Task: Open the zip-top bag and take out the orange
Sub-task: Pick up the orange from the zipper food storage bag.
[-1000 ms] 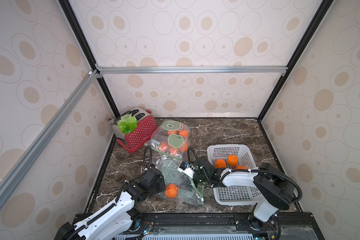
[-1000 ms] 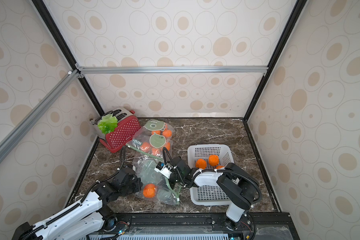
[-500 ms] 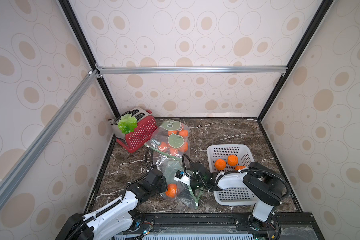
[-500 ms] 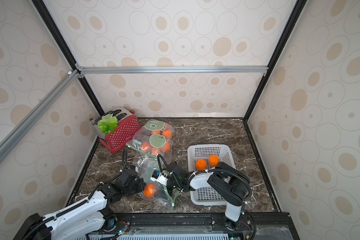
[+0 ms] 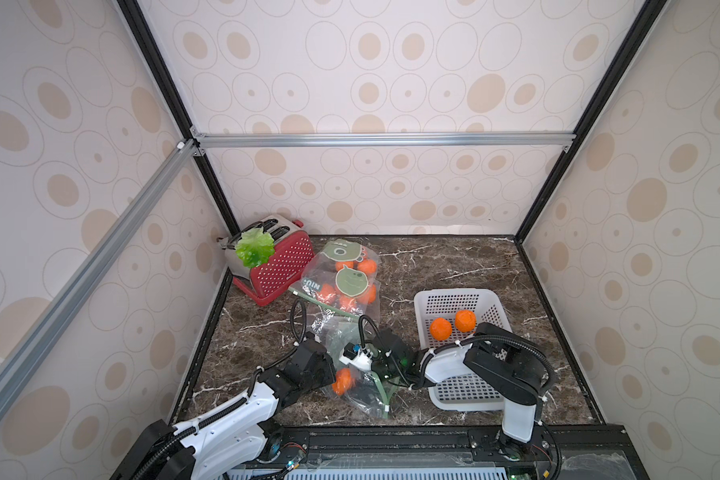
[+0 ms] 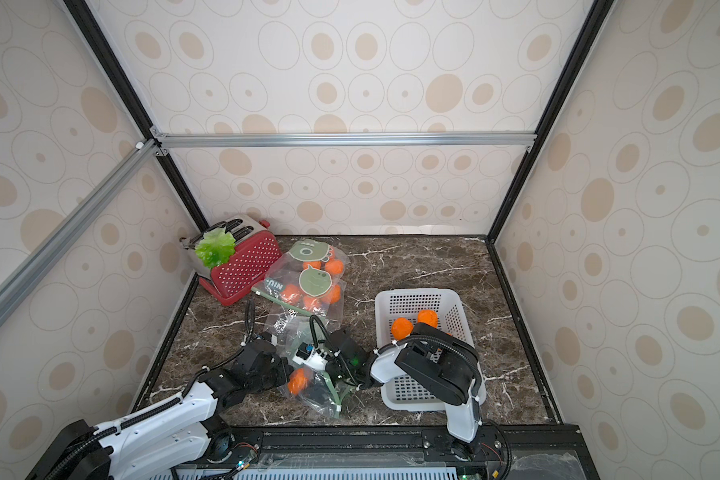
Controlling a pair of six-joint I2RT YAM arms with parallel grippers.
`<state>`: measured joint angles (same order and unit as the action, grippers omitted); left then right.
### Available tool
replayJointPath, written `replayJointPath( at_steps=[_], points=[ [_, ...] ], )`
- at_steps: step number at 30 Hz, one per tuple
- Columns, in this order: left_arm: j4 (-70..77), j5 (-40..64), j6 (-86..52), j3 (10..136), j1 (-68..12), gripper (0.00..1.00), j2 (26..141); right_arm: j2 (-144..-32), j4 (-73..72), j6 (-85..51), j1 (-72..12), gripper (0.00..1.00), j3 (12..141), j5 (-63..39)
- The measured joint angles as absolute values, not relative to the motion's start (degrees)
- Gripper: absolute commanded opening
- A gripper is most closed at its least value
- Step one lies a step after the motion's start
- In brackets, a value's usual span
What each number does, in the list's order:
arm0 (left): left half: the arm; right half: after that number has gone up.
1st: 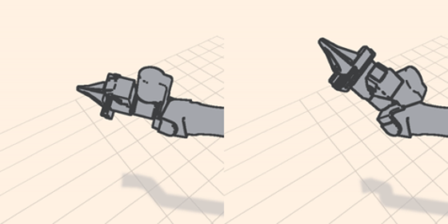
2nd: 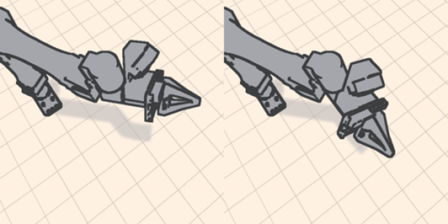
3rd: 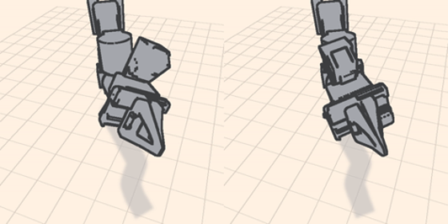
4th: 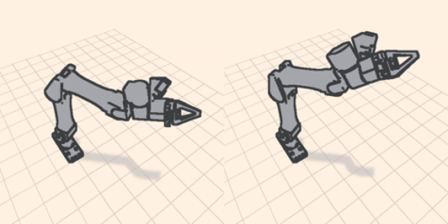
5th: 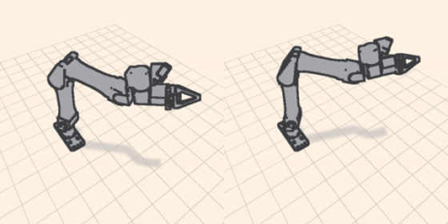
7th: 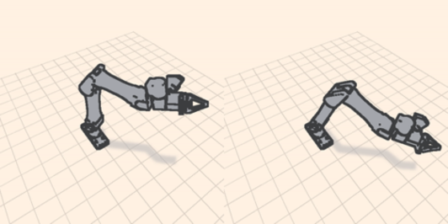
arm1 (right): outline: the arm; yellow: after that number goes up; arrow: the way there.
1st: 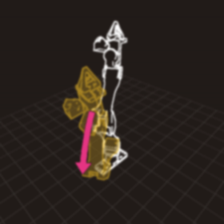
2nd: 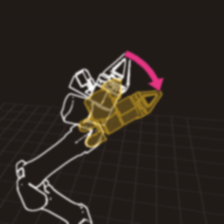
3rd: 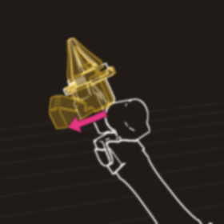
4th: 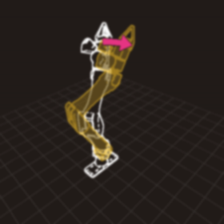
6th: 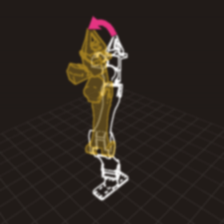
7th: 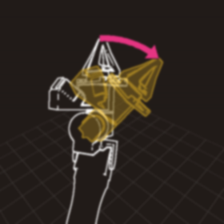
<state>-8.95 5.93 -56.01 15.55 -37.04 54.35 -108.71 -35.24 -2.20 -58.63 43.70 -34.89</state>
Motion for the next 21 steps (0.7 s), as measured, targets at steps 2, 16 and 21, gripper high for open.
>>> replayJointPath(
  at_steps=[2,16,21],
  points=[
    [-8.8,6.2,-56.0,15.6,-37.0,0.0,54.5,-108.7,-36.0,-2.2,-58.8,0.8,43.7,-34.7],
    [-21.1,-3.1,-55.5,17.0,-37.1,0.0,42.1,-97.5,-22.7,5.0,-58.2,0.65,43.9,-31.5],
    [-25.5,-7.1,-55.2,17.3,-37.0,0.0,39.9,-91.0,-14.3,8.6,-56.2,0.65,43.9,-31.0]
  ],
)
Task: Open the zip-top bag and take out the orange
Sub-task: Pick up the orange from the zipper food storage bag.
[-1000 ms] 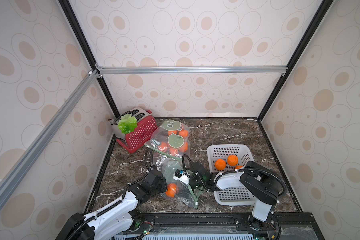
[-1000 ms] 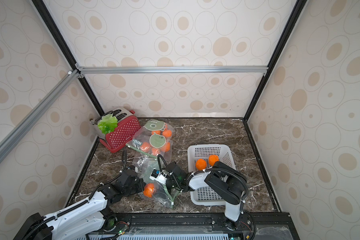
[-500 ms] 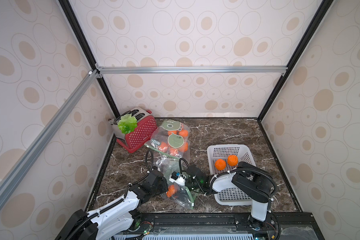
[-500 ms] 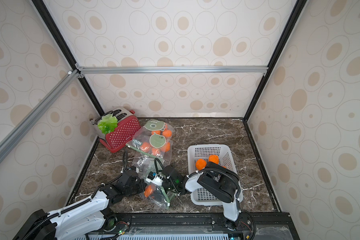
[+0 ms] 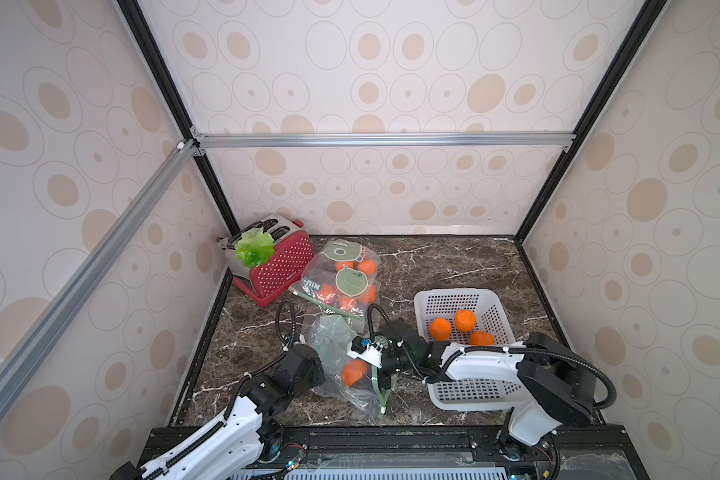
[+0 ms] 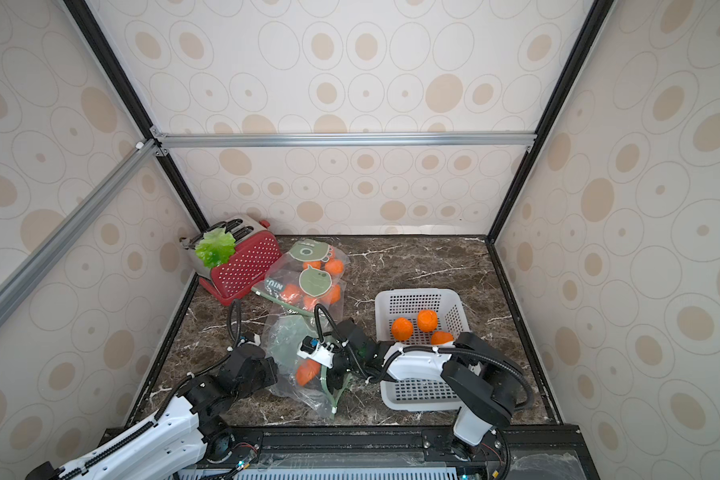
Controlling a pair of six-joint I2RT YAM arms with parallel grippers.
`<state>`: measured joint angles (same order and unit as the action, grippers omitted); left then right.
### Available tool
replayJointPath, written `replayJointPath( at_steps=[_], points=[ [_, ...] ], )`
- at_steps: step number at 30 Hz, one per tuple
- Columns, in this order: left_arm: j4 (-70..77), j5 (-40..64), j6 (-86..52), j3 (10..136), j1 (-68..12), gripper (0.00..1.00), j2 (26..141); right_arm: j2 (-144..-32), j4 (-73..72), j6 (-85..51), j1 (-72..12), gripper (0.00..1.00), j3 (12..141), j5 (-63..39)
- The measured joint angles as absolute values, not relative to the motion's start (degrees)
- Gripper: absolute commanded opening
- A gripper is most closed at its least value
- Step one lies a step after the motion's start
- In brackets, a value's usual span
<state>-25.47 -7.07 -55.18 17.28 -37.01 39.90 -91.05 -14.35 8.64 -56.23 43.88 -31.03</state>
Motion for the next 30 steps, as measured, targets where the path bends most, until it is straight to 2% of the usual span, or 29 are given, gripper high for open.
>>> replayJointPath(
  at_steps=[11,23,30],
  points=[
    [-29.3,-11.9,-53.6,19.2,-37.0,0.0,40.0,-77.0,-1.0,10.5,-51.5,0.64,42.7,-25.3],
    [-29.4,-13.2,-51.3,20.8,-36.4,0.0,42.6,-64.3,17.8,0.4,-40.6,0.65,49.0,-6.3],
    [-29.4,-13.6,-50.0,21.9,-35.9,0.0,42.6,-55.5,29.0,-8.1,-34.7,0.62,50.5,3.3]
  ],
)
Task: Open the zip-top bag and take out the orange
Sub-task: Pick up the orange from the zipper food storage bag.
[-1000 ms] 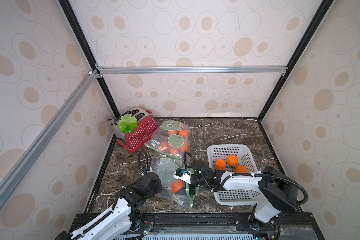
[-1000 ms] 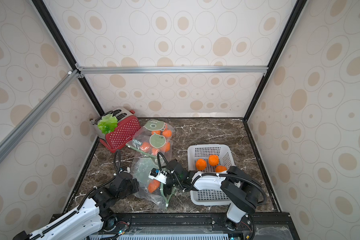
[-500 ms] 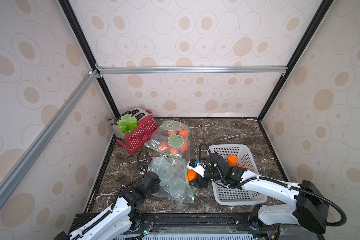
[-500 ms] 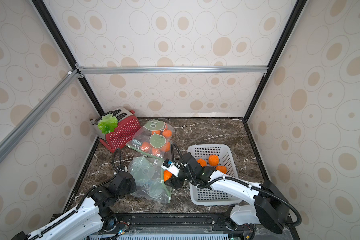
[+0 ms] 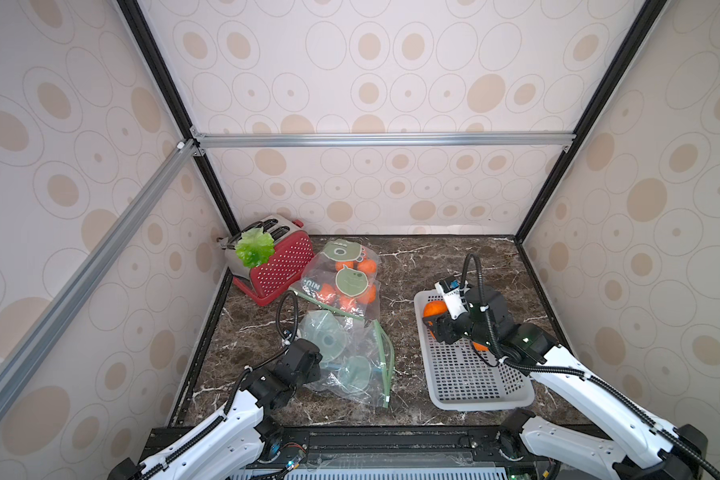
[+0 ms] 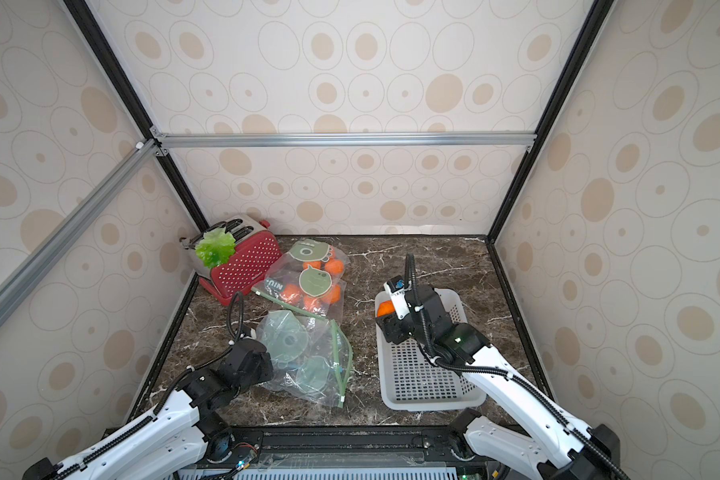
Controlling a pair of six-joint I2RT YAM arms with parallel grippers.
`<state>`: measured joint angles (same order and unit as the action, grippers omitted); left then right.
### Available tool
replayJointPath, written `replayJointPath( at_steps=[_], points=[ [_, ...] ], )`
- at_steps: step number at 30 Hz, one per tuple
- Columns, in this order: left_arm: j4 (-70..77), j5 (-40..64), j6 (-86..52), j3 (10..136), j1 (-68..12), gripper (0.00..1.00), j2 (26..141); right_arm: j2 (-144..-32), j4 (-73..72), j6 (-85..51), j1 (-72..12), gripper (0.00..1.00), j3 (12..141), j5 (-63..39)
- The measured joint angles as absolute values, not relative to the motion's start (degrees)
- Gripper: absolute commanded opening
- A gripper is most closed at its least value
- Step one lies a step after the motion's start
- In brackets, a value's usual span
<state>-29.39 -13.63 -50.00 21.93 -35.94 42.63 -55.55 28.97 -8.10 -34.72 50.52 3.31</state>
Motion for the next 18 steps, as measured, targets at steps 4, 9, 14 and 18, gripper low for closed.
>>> replayJointPath(
  at_steps=[4,9,14,18],
  points=[
    [-29.4,-13.7,-49.4,22.1,-35.7,0.0,42.7,-55.1,35.7,-13.1,-33.7,0.61,49.1,6.6],
    [-29.3,-13.7,-48.7,22.1,-35.4,0.0,42.7,-55.4,41.3,-17.8,-33.5,0.62,45.2,9.7],
    [-29.3,-14.1,-48.2,22.3,-35.3,0.03,42.7,-57.8,43.7,-20.0,-33.3,0.79,43.4,11.4],
    [-29.2,-14.4,-47.9,22.9,-35.0,0.1,43.2,-59.2,43.7,-20.8,-33.3,0.89,43.4,12.6]
  ],
)
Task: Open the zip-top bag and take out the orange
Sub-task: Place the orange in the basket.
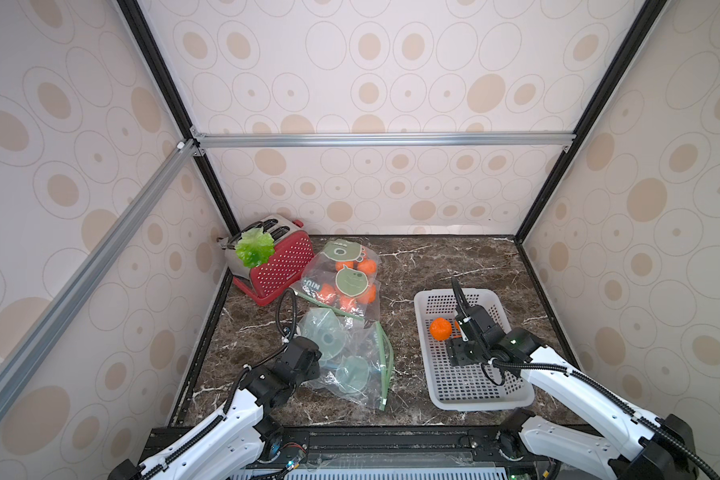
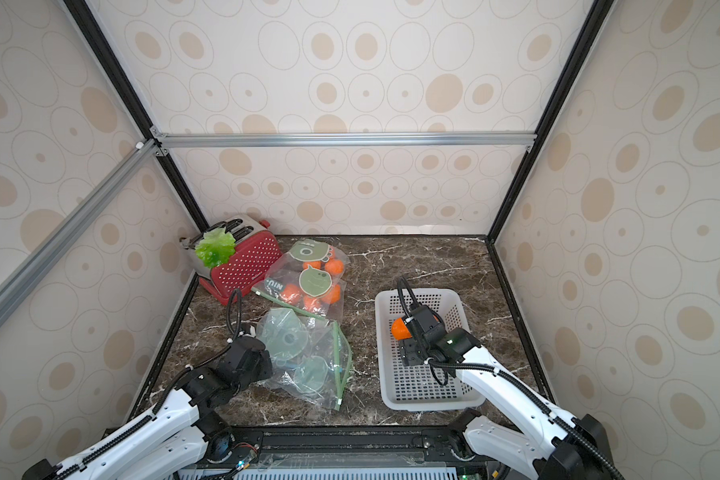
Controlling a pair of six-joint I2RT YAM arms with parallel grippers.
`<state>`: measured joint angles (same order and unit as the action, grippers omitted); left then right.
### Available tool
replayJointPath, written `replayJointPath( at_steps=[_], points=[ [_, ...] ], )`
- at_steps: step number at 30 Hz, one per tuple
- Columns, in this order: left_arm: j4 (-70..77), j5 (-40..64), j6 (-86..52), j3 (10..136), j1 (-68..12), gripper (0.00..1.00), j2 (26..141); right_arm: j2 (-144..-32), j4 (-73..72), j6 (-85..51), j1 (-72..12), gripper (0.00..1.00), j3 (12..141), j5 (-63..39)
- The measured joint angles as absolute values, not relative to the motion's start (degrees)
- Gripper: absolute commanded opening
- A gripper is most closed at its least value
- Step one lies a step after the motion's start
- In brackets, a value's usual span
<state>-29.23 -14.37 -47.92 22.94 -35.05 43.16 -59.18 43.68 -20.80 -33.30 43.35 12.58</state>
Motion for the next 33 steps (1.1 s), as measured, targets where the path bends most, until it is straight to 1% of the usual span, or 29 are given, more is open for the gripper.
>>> replayJointPath(
  at_steps=[4,8,10,12,16,19,22,25,29,33],
  points=[
    [-29.2,-14.5,-47.5,23.1,-34.8,0.11,43.8,-60.8,43.3,-21.5,-33.3,0.92,43.3,13.2],
    [-29.2,-14.6,-47.0,23.2,-34.7,0.03,43.8,-60.9,42.1,-21.6,-33.2,0.91,43.3,13.7],
    [-29.2,-14.5,-46.9,23.2,-34.6,0.01,43.7,-60.4,41.0,-21.1,-33.2,0.9,43.3,12.6],
    [-29.1,-14.3,-46.9,23.2,-34.5,0.01,43.6,-58.7,38.9,-20.0,-33.1,0.89,43.3,8.6],
    [-28.5,-13.6,-46.8,23.2,-34.5,0.02,42.8,-53.9,30.2,-19.0,-33.4,0.88,43.3,-5.4],
    [-28.1,-13.3,-46.9,23.2,-34.5,0.03,42.6,-53.8,22.2,-20.2,-36.2,0.89,43.3,-13.4],
    [-27.9,-13.1,-46.9,23.2,-34.5,0.05,42.5,-58.5,17.0,-20.9,-41.1,0.88,44.4,-17.3],
    [-27.9,-13.1,-46.9,23.2,-34.5,0.05,42.4,-67.4,14.5,-21.4,-44.8,0.87,47.8,-18.2],
    [-27.9,-13.0,-46.8,23.2,-34.4,0.07,41.9,-78.8,13.9,-21.5,-46.6,0.86,52.8,-16.0],
    [-28.0,-13.0,-46.8,23.2,-34.4,0.07,41.0,-84.2,14.0,-21.5,-46.8,0.89,55.4,-12.3]
  ],
)
